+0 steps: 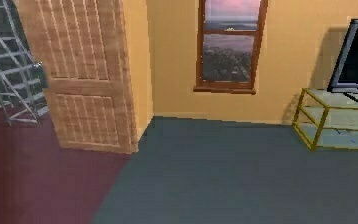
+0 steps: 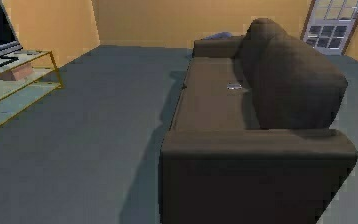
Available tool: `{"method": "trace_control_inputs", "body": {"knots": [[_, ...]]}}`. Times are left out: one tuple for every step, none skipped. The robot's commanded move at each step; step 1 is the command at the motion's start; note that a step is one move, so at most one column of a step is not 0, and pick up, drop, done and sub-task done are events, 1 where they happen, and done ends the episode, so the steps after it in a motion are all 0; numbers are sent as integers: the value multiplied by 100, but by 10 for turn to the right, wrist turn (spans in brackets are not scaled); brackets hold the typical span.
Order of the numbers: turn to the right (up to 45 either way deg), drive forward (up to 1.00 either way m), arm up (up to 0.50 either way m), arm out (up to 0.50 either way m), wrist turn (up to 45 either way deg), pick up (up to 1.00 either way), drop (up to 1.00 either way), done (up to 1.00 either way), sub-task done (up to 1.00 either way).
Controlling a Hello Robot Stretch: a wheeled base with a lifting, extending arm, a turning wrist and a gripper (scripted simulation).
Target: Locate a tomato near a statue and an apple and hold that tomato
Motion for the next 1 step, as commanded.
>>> {"method": "trace_control_inputs", "body": {"knots": [[0, 35, 0, 0, 0, 0, 0, 0, 0]]}}
